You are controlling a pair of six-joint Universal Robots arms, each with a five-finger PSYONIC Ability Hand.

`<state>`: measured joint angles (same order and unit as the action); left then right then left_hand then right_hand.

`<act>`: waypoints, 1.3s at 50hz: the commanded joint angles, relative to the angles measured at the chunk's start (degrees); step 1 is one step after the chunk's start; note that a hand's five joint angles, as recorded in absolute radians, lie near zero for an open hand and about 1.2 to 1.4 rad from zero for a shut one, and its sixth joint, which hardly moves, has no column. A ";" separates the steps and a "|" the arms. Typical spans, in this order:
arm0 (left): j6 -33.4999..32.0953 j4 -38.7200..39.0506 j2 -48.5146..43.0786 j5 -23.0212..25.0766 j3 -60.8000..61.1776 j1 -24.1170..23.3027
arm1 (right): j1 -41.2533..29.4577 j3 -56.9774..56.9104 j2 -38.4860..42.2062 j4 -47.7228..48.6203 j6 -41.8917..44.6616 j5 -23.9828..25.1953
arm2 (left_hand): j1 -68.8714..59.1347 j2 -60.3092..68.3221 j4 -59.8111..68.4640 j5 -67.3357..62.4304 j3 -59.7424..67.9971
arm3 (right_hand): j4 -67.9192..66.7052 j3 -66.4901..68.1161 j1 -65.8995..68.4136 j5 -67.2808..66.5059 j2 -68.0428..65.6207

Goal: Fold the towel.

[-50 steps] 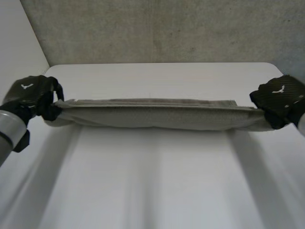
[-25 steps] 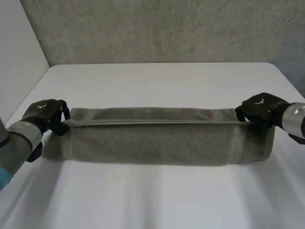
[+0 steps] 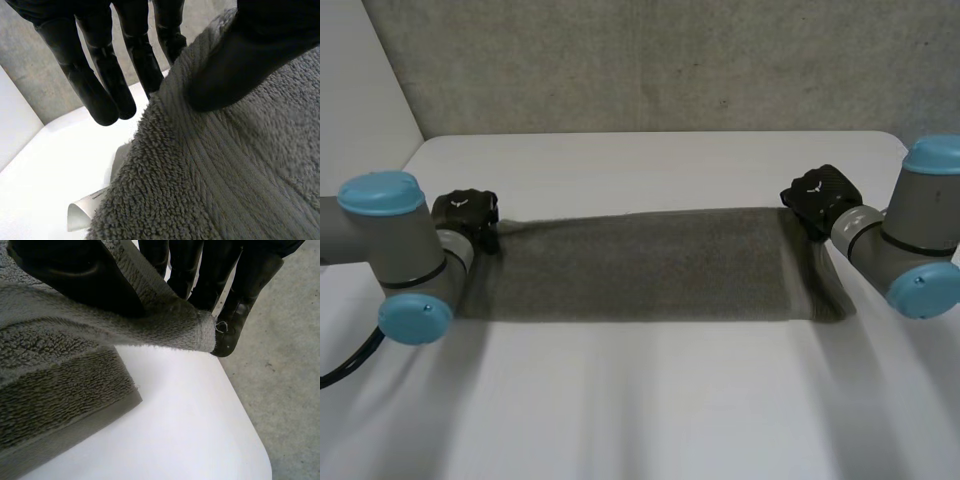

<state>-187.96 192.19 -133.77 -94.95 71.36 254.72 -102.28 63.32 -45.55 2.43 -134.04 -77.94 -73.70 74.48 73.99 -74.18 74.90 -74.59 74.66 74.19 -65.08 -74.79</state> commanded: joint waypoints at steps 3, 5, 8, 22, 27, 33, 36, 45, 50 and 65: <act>-0.04 1.08 -0.62 -0.94 -0.34 -0.54 | -0.20 -1.01 2.13 0.74 -0.17 -4.93 | 63.70 -64.48 -63.99 74.18 -64.90 | 64.59 -64.66 -64.19 65.08 64.79; -0.13 0.99 -0.53 -1.12 -0.34 -0.54 | -0.20 -1.09 1.79 0.74 -0.17 -5.29 | 63.70 -64.48 -63.99 74.18 -64.90 | 64.59 -64.66 -64.19 65.08 64.79; -0.21 0.99 0.17 -1.38 -0.34 -0.62 | -0.29 -0.83 1.34 0.65 -0.08 -5.38 | 63.70 -64.48 -63.99 74.18 -64.90 | 64.59 -64.66 -64.19 65.08 64.79; -0.21 0.81 9.56 -0.94 3.34 -0.45 | 1.11 5.83 -7.87 3.45 0.62 4.68 | 62.81 -63.59 -63.10 73.29 -64.02 | 64.59 -64.66 -64.19 65.08 64.79; -0.21 1.17 11.95 -0.77 5.81 -0.19 | 4.35 8.22 -11.13 7.93 0.27 13.84 | 62.81 -63.59 -63.10 73.29 -64.01 | 64.59 -64.66 -64.19 65.08 64.79; -0.13 1.08 12.65 -0.59 8.01 0.08 | 5.94 8.13 -9.13 14.17 0.79 15.62 | 62.81 -63.59 -63.10 73.29 -64.01 | 64.59 -64.66 -64.19 65.08 64.79; -0.13 1.08 12.57 -0.59 8.88 0.17 | 6.30 6.91 -6.67 16.64 0.62 14.74 | 62.81 -63.59 -63.10 73.29 -64.01 | 64.59 -64.66 -64.19 65.08 64.79; 0.05 1.08 12.65 -0.50 11.26 1.39 | 7.18 8.57 -5.95 14.36 -0.61 11.84 | 62.98 -63.76 -63.27 73.46 -64.18 | 64.59 -64.66 -64.19 65.08 64.79; 0.14 1.17 12.92 -0.24 12.14 1.92 | 7.09 13.06 -11.93 5.57 -4.57 7.89 | 63.31 -64.09 -63.60 73.80 -64.52 | 64.59 -64.66 -64.19 65.08 64.79; 0.67 4.15 14.68 8.20 16.10 2.63 | 7.27 25.18 -15.53 -9.90 -18.28 7.62 | 63.48 -64.26 -63.77 73.96 -64.69 | 48.56 -48.63 -48.15 49.04 48.75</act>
<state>-187.38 194.50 -119.24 -88.37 85.97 257.43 -95.48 84.23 -61.35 -6.90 -150.96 -70.88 -15.77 14.69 15.04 -12.83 14.00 -20.68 19.77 20.75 -11.74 -18.88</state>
